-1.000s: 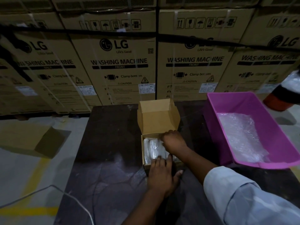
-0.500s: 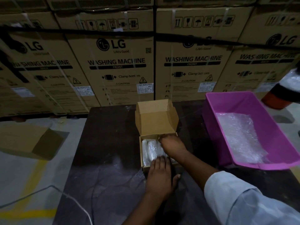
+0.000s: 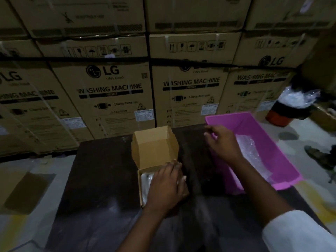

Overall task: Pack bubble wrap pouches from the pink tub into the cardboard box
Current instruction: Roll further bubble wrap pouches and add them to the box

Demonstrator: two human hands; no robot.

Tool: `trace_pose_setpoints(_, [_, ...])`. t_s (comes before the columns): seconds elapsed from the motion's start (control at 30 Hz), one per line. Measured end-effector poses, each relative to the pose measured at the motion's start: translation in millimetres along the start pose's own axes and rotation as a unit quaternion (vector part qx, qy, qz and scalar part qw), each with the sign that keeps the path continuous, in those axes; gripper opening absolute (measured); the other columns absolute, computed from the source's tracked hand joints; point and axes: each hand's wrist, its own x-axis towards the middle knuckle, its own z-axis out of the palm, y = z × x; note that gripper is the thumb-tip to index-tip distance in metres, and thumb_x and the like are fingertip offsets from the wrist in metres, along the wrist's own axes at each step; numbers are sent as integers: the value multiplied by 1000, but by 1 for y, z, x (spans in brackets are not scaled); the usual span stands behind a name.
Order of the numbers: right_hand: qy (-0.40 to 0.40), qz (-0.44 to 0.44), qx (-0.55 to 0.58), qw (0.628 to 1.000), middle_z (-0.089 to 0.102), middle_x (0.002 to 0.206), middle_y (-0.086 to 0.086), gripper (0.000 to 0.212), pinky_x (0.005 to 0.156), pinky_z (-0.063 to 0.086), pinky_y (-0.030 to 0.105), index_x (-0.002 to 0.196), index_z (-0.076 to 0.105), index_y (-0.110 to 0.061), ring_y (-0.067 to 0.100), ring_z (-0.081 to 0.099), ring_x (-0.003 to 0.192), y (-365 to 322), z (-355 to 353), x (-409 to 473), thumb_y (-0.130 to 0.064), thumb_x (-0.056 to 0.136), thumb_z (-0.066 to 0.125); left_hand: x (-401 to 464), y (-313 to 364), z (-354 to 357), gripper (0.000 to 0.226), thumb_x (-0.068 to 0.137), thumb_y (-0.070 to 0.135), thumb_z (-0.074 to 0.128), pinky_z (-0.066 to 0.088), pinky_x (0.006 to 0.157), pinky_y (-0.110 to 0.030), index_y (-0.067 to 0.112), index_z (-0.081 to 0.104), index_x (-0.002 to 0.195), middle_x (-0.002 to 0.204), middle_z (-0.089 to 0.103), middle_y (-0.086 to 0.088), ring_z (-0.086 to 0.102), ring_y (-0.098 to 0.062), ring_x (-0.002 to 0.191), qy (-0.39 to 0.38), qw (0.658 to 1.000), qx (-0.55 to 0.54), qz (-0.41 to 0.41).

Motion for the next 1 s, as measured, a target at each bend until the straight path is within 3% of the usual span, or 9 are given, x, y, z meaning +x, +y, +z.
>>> trace_pose_setpoints(0.1, [57, 69, -26, 996, 70, 109, 12, 29, 86, 48, 31, 116, 67, -5, 26, 66, 97, 41, -47, 5, -13, 88, 65, 39, 19, -8, 41, 90, 39, 47, 44, 96, -33, 19, 60, 124, 131, 59, -2, 57, -19, 115, 21, 998, -14, 56])
trace_pose_setpoints(0.2, [56, 136, -96, 985, 71, 100, 19, 25, 78, 47, 32, 105, 70, -2, 35, 66, 92, 84, -84, -4, -14, 83, 65, 74, 49, -3, 41, 88, 39, 47, 44, 99, -34, 19, 61, 121, 130, 60, -3, 57, -21, 117, 25, 994, -33, 97])
trace_pose_setpoints(0.27, [5, 154, -142, 978, 70, 103, 20, 36, 77, 47, 33, 107, 68, -3, 36, 65, 95, 106, -94, -12, -26, 80, 58, 97, 73, 5, 45, 89, 40, 46, 35, 108, -36, 19, 56, 128, 137, 54, -5, 51, -22, 126, -8, 991, -24, 128])
trace_pose_setpoints(0.37, [-83, 159, -193, 965, 60, 130, 14, 48, 96, 42, 33, 132, 55, -8, 31, 57, 117, 129, -85, -25, -26, 88, 59, 130, 108, 20, 51, 92, 41, 44, 25, 114, -39, 17, 50, 137, 146, 45, -8, 41, -26, 134, -79, 984, -1, 161])
trace_pose_setpoints(0.53, [-242, 183, -229, 925, 47, 143, 8, 61, 105, 40, 36, 144, 38, -15, 26, 48, 127, 151, -62, -37, -33, 90, 61, 167, 142, 54, 41, 89, 39, 49, 36, 99, -39, 15, 58, 121, 125, 57, -8, 52, -27, 114, -187, 959, 85, 195])
trace_pose_setpoints(0.67, [-288, 145, -288, 902, 36, 150, 12, 68, 109, 36, 38, 148, 28, -14, 30, 41, 132, 165, -53, -36, -37, 91, 59, 183, 152, 78, 52, 88, 38, 54, 34, 104, -40, 11, 47, 132, 140, 43, -15, 43, -31, 125, -285, 930, 138, 185])
trace_pose_setpoints(0.8, [-318, 128, -304, 889, 15, 159, 17, 78, 113, 29, 40, 153, 13, -18, 34, 25, 142, 183, -53, -27, -41, 92, 55, 202, 154, 96, 74, 90, 45, 51, 27, 112, -43, 8, 23, 148, 156, 20, -18, 29, -33, 139, -357, 906, 172, 151])
trace_pose_setpoints(0.9, [-344, 145, -294, 880, 5, 161, 15, 74, 116, 23, 41, 154, 6, -23, 33, 17, 146, 196, -48, -18, -42, 96, 48, 211, 149, 114, 83, 92, 48, 48, 22, 115, -44, 9, 8, 153, 160, 6, -18, 17, -34, 144, -407, 889, 179, 112])
trace_pose_setpoints(1.0, [-371, 153, -277, 873, 2, 161, 11, 66, 118, 21, 40, 154, 5, -24, 31, 15, 147, 206, -37, -13, -37, 100, 41, 219, 145, 131, 80, 93, 48, 46, 20, 115, -45, 12, 8, 153, 160, 4, -16, 15, -33, 145, -415, 886, 179, 98])
